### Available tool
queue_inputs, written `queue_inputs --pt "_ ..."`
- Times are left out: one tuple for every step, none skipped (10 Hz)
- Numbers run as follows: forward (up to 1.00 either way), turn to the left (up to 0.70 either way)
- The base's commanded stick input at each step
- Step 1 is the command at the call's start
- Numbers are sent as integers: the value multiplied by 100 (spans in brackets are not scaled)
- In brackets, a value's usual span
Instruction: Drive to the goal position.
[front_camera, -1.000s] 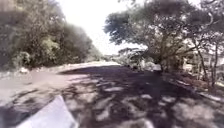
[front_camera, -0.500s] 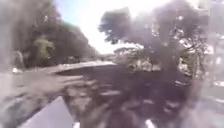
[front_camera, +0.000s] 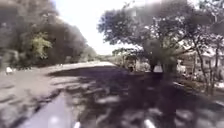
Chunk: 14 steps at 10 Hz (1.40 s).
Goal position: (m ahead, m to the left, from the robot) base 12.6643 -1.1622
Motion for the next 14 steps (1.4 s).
queue_inputs --pt "50 0" --pt "50 0" --pt "50 0" --pt "50 0" --pt "50 0" --pt "50 0" --pt "50 0" --pt "50 0" --pt "50 0" --pt "50 0" --pt "50 0" --pt "50 0" --pt "50 0" --pt "50 0"
